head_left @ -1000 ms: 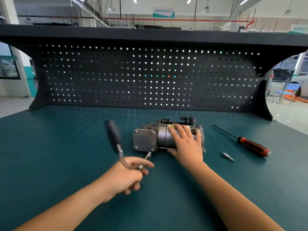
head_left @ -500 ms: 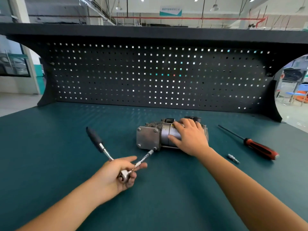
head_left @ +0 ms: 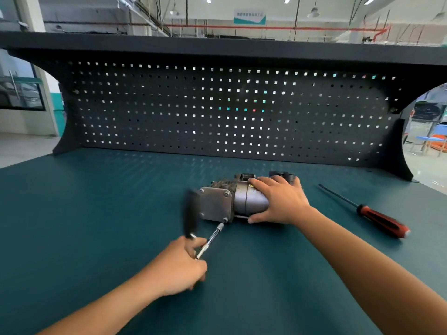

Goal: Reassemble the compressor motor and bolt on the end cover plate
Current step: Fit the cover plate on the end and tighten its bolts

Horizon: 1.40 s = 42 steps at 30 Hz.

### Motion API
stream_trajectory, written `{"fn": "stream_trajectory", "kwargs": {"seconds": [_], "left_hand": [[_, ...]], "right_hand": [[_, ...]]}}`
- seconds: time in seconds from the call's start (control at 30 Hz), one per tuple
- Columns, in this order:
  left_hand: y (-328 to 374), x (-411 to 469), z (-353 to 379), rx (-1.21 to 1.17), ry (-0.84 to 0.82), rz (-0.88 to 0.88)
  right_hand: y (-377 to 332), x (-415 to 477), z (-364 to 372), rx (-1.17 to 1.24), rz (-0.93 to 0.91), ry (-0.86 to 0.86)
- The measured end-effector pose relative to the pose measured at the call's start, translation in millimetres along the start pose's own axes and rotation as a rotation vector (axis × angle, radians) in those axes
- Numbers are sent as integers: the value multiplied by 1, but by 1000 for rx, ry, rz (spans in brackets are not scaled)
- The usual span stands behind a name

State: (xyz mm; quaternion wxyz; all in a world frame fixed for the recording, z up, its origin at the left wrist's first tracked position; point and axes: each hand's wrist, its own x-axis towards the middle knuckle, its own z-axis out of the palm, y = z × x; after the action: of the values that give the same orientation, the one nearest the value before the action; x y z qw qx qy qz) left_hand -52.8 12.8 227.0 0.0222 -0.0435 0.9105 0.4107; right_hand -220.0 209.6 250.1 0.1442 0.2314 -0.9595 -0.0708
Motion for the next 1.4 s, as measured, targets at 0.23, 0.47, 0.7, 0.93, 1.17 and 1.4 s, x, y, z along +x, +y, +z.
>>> {"fn": "stream_trajectory", "kwargs": {"seconds": [0.23, 0.47, 0.7, 0.93, 1.17, 1.4], "left_hand": [[14, 5, 23, 1093, 102, 253], [-10, 5, 1, -1158, -41, -350], [0, 6, -5, -1429, 0, -382], [18, 0, 18, 799, 178, 236], [-5, 2, 6, 33, 180, 74], [1, 1, 1, -1725, 31, -395]], "right_hand": [[2, 4, -4, 62, 10, -24], [2, 5, -2, 91, 35, 0], [1, 4, -2, 96, 49, 4], [2, 4, -3, 109, 52, -12], [2, 4, -2, 95, 49, 2], [1, 4, -3, 66, 39, -13]]}}
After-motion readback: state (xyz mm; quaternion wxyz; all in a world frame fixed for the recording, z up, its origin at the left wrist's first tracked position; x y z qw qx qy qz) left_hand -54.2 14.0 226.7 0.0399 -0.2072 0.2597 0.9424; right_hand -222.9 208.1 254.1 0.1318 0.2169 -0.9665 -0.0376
